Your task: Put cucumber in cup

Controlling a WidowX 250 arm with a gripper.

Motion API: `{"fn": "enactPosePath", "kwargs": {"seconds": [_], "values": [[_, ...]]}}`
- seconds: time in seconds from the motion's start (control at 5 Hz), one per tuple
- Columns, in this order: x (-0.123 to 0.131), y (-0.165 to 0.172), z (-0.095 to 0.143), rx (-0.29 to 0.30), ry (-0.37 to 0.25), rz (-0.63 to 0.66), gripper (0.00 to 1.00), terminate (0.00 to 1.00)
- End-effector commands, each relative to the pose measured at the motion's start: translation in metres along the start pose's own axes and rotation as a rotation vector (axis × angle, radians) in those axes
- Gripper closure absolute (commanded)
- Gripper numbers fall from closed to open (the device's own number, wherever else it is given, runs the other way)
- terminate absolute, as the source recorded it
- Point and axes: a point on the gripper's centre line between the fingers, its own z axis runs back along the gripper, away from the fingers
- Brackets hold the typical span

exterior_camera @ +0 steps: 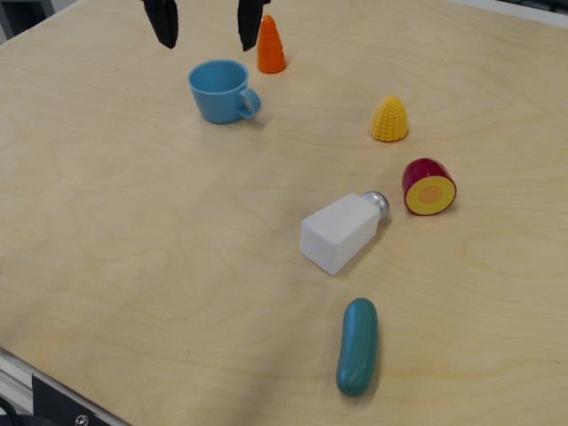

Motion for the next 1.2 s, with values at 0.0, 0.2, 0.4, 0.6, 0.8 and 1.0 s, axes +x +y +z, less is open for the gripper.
{"fn": "enactPosePath", "kwargs": {"seconds": [0.0,0.2,0.4,0.6,0.8,1.0], "values": [[0.0,0.0,0.0,0.0,0.0,0.0,0.0,0.0],[-0.031,-0.008,0.009,-0.051,0.019,0.001,0.0,0.0],[-0.068,-0.018,0.024,-0.05,-0.011,-0.067,0.0,0.0],[-0.107,-0.024,0.033,-0.1,-0.014,-0.127,0.0,0.0],[-0.136,-0.042,0.018,-0.151,0.023,-0.159,0.0,0.0],[-0.155,-0.069,-0.002,-0.17,0.069,-0.237,0.0,0.0]]}}
